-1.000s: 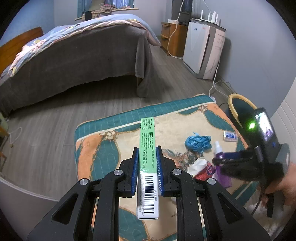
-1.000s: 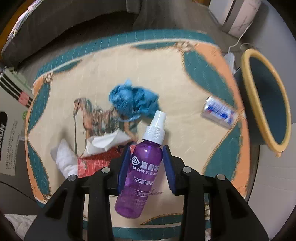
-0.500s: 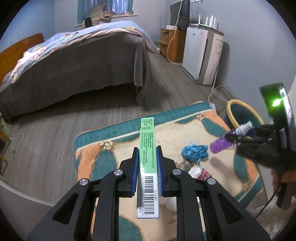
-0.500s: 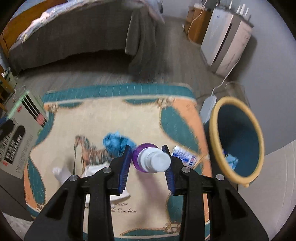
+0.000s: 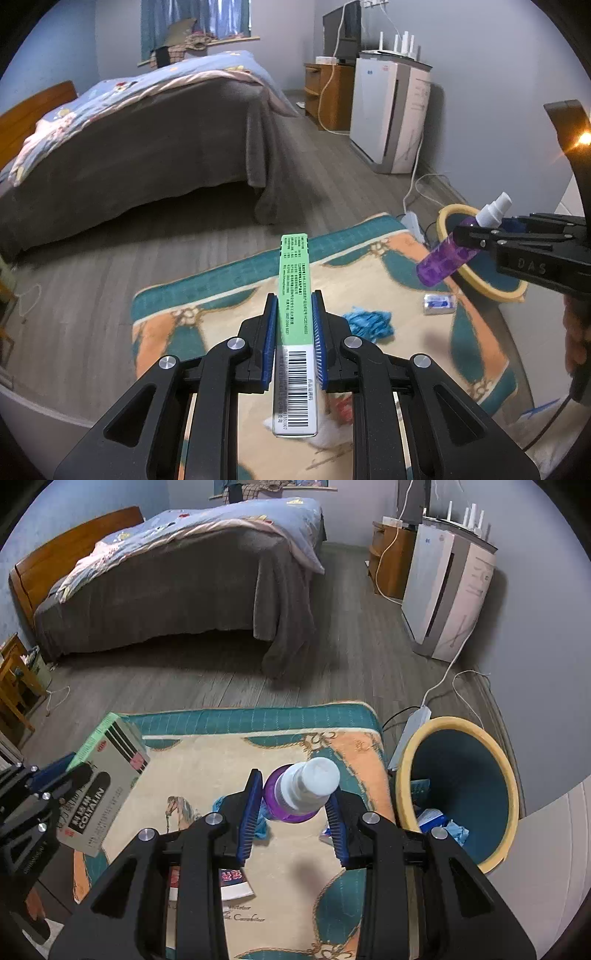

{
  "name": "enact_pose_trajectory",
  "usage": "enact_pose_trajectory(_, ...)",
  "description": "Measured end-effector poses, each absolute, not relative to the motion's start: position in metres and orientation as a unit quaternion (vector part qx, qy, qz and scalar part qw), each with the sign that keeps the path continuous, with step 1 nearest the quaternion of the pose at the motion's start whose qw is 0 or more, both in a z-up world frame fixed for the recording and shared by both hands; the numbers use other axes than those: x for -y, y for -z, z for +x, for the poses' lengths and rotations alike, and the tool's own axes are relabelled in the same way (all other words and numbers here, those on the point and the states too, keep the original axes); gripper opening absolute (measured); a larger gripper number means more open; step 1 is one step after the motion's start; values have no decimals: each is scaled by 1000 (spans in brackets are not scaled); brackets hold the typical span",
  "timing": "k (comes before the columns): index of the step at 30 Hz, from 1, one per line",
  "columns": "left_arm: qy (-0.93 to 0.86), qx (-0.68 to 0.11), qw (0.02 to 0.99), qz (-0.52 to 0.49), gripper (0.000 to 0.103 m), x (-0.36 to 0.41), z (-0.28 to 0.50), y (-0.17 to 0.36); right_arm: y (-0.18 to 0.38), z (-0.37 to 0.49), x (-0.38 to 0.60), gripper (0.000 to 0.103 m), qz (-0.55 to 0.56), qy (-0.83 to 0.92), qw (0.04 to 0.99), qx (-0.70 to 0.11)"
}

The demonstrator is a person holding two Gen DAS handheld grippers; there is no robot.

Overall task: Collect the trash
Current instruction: 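Carry the box and spray bottle over the bin with both grippers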

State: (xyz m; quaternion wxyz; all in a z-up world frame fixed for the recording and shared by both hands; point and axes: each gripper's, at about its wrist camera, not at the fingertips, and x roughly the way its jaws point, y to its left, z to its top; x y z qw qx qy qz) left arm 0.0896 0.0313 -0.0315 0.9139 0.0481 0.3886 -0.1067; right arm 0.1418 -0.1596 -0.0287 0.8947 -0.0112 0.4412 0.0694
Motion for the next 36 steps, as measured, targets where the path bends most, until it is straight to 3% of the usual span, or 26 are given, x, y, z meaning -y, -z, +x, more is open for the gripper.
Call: enact_pose_trajectory(36, 198, -391, 895, 84, 19, 119, 115, 44, 23, 150, 344, 33, 55, -5, 898, -437)
